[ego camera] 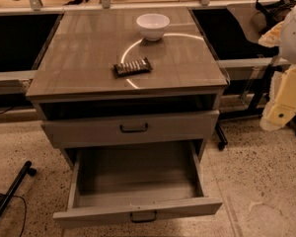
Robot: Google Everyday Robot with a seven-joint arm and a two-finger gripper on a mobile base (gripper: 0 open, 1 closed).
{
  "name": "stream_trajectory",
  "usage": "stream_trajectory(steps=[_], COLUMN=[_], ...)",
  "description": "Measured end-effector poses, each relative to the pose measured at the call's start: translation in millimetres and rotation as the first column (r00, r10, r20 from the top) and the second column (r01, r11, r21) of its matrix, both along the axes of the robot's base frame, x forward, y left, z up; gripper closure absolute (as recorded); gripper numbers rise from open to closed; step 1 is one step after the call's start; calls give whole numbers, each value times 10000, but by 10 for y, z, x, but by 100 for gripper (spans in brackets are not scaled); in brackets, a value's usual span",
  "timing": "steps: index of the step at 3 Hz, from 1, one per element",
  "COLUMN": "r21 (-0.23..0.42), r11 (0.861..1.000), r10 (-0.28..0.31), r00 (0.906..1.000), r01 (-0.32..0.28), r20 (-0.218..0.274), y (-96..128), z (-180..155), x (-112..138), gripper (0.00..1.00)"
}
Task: Place rxbar chocolate into middle drawer
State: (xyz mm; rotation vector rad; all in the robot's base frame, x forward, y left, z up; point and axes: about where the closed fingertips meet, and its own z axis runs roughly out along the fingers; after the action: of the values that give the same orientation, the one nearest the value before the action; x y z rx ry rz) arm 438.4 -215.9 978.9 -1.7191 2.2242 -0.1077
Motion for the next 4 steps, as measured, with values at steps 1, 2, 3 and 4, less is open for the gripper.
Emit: stream_trajectory(steps=[1,2,3,4], r21=[6,818,1931,3023], r11=[10000,9944,9713,9304], r10=[5,658,1375,2062], r00=[10000,9978,9903,9778], r01=[-5,-665,-1391,-2075], r20=[1,112,219,365], y=[2,240,579,889], z=[-1,-91,-243,-407], x=[2,286,669,1059], gripper=[0,0,0,0])
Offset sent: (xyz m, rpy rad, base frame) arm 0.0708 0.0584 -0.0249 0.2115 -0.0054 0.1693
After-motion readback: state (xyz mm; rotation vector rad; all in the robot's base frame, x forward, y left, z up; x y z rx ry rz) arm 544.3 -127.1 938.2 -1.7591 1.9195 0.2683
